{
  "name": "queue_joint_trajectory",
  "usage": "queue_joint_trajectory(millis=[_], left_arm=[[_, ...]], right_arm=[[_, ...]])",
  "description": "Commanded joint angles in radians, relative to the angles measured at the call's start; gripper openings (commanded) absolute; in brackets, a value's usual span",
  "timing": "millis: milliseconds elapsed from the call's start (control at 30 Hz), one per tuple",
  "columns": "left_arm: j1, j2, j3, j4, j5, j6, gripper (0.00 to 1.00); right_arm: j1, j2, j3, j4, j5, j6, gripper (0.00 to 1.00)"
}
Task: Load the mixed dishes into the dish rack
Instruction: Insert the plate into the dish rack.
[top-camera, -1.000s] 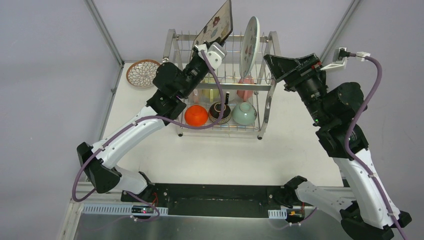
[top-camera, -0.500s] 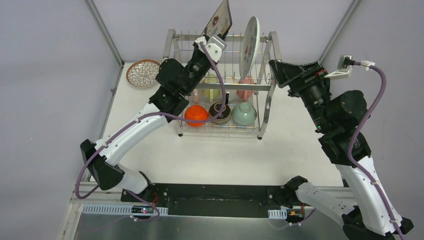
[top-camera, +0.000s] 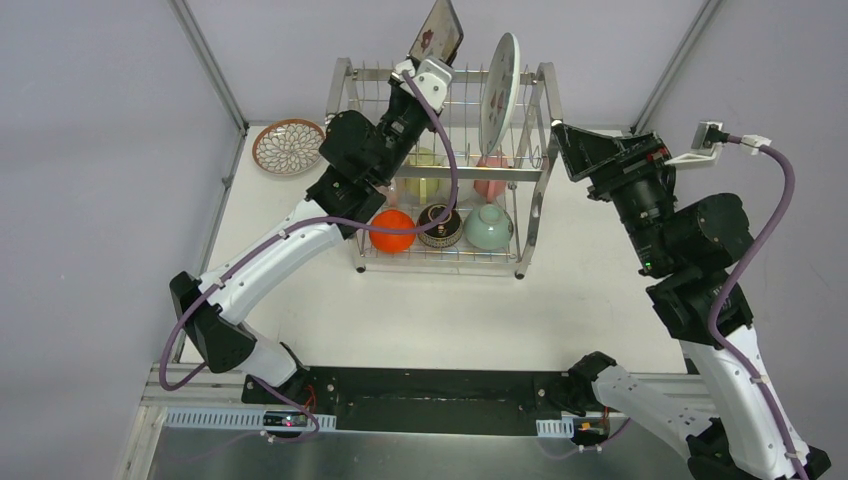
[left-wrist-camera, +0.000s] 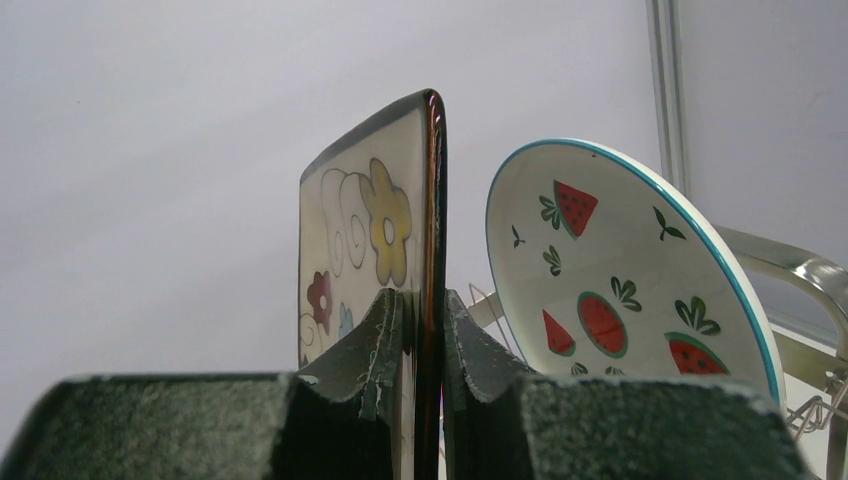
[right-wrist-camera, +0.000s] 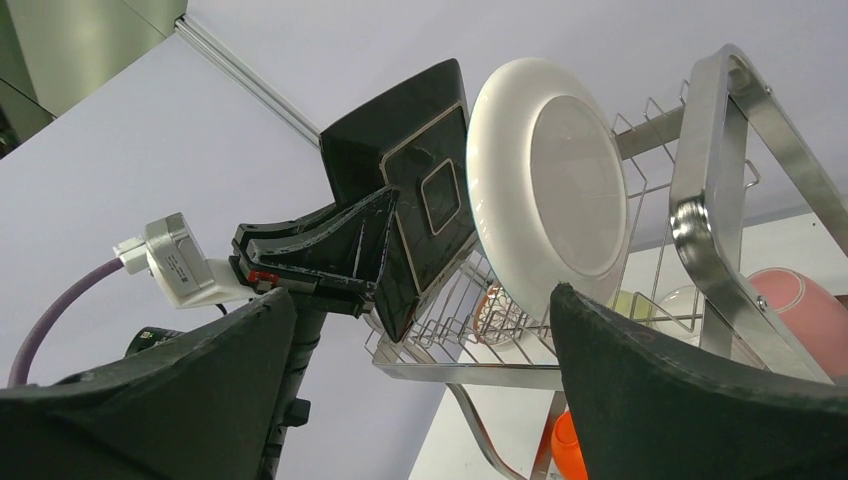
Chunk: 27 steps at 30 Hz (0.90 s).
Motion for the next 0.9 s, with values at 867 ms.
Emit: queue_joint_trajectory(millis=[867], left_arm=[[-0.013, -0.102, 0.034, 0.201, 0.040, -0.142, 0.00]], right_arm=[[0.003, -0.025, -0.016, -0.007, 0.029, -0.065, 1.00]])
